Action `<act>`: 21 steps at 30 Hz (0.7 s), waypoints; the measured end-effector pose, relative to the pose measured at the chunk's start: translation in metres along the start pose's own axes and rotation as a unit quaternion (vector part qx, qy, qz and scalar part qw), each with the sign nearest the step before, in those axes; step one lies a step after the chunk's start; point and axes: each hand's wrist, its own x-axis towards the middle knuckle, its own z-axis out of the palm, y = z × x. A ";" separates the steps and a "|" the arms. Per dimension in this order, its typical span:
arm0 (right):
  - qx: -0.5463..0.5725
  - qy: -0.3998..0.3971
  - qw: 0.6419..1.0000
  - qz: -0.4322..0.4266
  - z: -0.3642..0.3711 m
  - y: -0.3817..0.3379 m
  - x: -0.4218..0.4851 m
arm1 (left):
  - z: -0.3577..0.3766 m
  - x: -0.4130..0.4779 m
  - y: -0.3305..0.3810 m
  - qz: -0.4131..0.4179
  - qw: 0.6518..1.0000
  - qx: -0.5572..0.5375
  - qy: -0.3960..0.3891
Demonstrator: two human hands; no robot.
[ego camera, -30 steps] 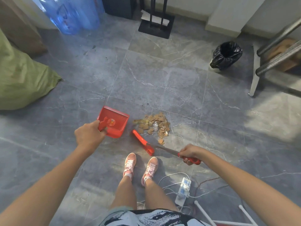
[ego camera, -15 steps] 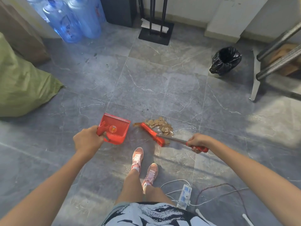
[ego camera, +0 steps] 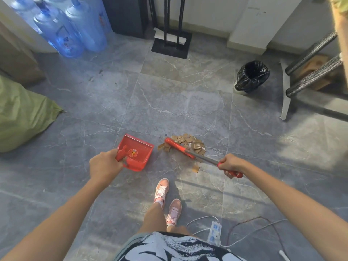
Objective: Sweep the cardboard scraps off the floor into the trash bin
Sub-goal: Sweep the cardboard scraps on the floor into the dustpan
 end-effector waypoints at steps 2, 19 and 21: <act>0.009 0.007 1.000 -0.003 -0.007 -0.008 -0.008 | -0.003 0.013 -0.002 0.023 1.000 0.000 0.000; 0.279 -0.076 0.956 0.054 -0.051 -0.012 -0.002 | -0.004 0.089 -0.014 0.214 0.968 0.107 -0.072; 0.339 -0.077 0.935 0.063 -0.060 -0.009 -0.001 | -0.001 0.092 -0.010 0.217 0.967 0.106 -0.081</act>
